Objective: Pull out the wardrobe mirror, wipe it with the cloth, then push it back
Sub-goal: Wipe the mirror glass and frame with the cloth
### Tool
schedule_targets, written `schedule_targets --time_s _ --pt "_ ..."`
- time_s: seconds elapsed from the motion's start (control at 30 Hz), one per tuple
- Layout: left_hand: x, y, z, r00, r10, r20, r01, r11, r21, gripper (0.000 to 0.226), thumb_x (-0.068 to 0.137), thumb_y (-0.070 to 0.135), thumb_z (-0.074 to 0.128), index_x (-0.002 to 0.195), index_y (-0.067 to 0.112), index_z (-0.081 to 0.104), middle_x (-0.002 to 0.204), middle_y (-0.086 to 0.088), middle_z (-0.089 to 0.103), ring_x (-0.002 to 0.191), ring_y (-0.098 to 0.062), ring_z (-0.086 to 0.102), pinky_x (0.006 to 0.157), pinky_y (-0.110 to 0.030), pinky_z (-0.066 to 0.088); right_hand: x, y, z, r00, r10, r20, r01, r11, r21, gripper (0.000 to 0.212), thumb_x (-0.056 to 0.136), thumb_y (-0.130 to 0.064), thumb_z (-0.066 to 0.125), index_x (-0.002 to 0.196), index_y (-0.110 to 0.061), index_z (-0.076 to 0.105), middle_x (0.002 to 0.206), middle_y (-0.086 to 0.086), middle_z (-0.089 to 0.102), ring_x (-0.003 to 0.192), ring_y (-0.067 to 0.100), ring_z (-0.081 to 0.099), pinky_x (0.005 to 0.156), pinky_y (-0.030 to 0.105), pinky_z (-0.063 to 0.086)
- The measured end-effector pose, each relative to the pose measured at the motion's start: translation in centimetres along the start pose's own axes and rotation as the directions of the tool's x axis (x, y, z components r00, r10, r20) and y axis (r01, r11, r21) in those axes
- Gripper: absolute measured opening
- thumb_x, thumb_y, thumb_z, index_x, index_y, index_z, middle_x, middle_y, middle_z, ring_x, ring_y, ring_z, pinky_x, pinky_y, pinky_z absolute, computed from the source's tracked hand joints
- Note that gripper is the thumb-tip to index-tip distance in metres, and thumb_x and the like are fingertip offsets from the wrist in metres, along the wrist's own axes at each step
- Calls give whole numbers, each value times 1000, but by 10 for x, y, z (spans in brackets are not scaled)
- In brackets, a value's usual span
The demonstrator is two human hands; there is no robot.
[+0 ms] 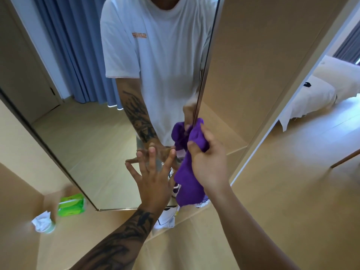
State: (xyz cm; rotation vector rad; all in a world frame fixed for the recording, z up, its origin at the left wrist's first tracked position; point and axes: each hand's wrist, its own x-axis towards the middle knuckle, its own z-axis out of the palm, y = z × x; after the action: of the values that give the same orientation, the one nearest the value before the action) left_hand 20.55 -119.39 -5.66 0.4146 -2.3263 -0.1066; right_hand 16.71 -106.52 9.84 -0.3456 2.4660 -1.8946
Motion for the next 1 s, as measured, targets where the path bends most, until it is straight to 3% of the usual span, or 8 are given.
schedule_targets --time_s 0.13,0.27,0.4,0.53,0.67,0.8,0.93,1.0 --pt "-1 0 5 1000 -16 9 15 1000 13 153 56 40 101 168 42 -3 176 -9 -20 161 -39 -21 113 -84 9 -10 6 8 996 91 -1 -91 995 40 51 102 -11 62 148 -31 58 131 -14 70 114 1 66 101 22 53" --pt "1 5 6 999 -10 -40 9 1000 -19 91 98 55 53 168 44 -4 175 -6 -23 160 -37 -23 109 -89 20 -6 4 10 993 111 31 -111 994 10 44 96 0 58 126 -30 72 102 -16 77 93 5 71 89 29 56" --pt "2 5 9 998 -22 -63 23 1000 7 111 87 42 67 167 41 -10 175 -7 -25 159 -38 -26 109 -87 13 9 -14 3 999 21 -32 -16 991 134 49 98 0 60 138 -29 64 92 -28 76 77 -8 71 67 6 50" --pt "1 7 7 999 -23 -43 23 1000 -1 82 100 55 36 168 39 -7 175 -7 -25 159 -38 -26 115 -82 7 -9 -5 14 995 14 -96 -1 990 138 54 103 -9 62 152 -28 51 95 -42 70 87 -16 68 73 3 49" --pt "3 8 8 997 -29 -71 31 999 30 95 86 28 43 168 43 -3 175 -5 -25 160 -38 -24 112 -87 17 -10 -2 13 992 123 33 -125 992 34 49 101 -6 60 145 -28 61 122 -11 74 113 8 68 103 33 53" --pt "2 6 2 1000 -16 -27 17 998 55 79 98 60 40 167 43 5 175 -6 -25 160 -37 -24 113 -83 15 12 -25 -6 1000 -7 14 5 994 113 48 99 -5 62 141 -27 64 112 -11 77 90 2 74 79 20 57" --pt "-2 5 -5 999 5 -46 -7 999 -36 74 92 48 52 163 37 32 177 -4 -16 161 -33 -21 110 -86 21 8 -28 1 996 -73 -54 81 982 168 49 102 -11 61 149 -25 57 130 -13 72 111 2 69 92 19 55" --pt "-3 0 -7 999 14 -40 -14 1000 -4 105 78 45 80 166 39 23 176 -8 -6 162 -34 -17 112 -84 20 -5 -19 6 999 -32 -37 35 996 77 50 103 -13 61 150 -28 56 132 -16 69 115 -2 66 96 15 50"
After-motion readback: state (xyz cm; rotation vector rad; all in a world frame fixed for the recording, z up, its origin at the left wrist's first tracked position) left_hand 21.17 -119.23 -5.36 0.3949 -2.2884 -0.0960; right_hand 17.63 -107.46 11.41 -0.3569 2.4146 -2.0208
